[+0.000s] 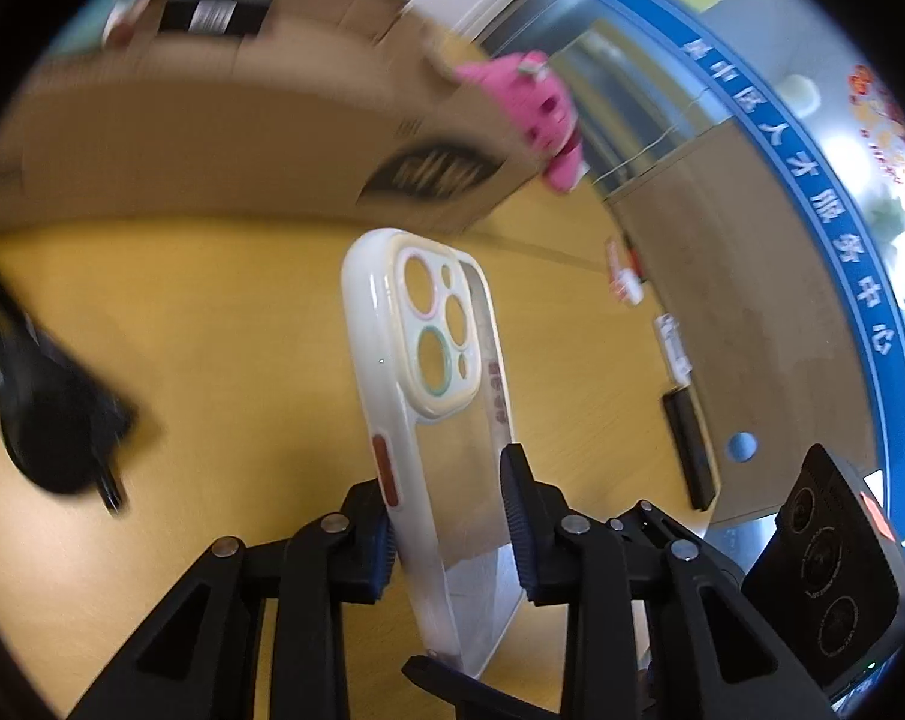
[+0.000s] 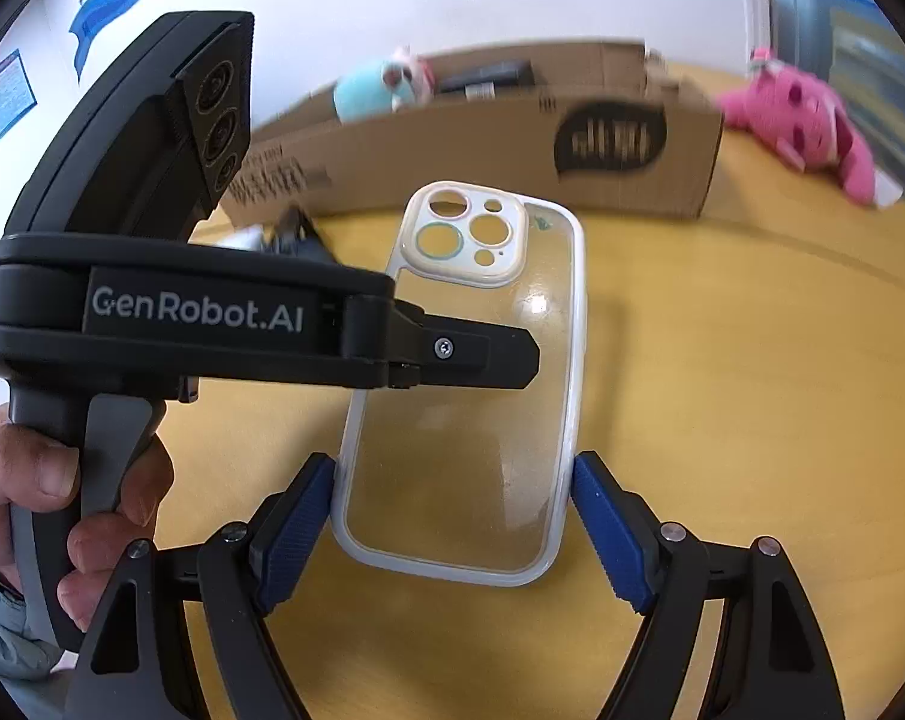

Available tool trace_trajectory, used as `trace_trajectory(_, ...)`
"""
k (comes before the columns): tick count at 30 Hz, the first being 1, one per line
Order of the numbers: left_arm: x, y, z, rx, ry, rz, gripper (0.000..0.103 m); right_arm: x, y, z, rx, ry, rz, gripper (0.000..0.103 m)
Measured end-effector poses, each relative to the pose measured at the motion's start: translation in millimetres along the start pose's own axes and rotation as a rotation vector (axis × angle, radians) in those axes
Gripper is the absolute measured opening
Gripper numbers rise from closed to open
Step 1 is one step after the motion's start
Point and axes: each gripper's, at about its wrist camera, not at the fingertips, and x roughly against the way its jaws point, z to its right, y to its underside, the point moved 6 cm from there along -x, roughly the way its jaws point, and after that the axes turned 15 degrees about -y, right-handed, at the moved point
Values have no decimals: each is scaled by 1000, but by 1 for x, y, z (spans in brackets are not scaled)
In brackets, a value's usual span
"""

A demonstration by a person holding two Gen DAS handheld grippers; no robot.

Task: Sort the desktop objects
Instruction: 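Close both grippers on the clear phone case and lift it, then carry the phone case with both grippers into the box and release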

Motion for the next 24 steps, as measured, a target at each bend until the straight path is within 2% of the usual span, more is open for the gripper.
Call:
trace_trajectory(7, 60, -79, 27, -122, 27, 150, 24, 36, -73, -24, 95, 46, 135, 79)
trace_trajectory(11, 87, -134, 38, -180, 28, 224, 22, 54, -135, -34, 137, 53, 207, 79)
trace_trajectory(12, 90, -142, 40, -187, 39, 229, 19, 56, -149, -32, 145, 52, 218, 78)
trace_trajectory(13, 92, -150, 42, -195, 55, 230, 7, 54, -170, -29, 153, 46, 229, 78)
trace_trajectory(14, 92, -164, 44, -209, 53, 232, 5, 51, -195, -21, 164, 39, 240, 78)
trace_trajectory(15, 91, -172, 43, -202, 35, 249, 5, 50, -208, -21, 176, 36, 247, 75)
trace_trajectory(16, 90, -181, 38, -192, 11, 255, 5, 53, -224, -25, 193, 23, 264, 58)
trace_trajectory(18, 86, -200, 29, -169, -1, 260, 5, 46, -248, -24, 202, 23, 235, 51)
trace_trajectory(21, 75, -218, 15, -122, 15, 231, 5, 22, -279, -10, 251, 69, 186, 51)
trace_trajectory(24, 59, -227, 2, -93, 24, 202, 5, 3, -289, 0, 212, 44, 154, 51)
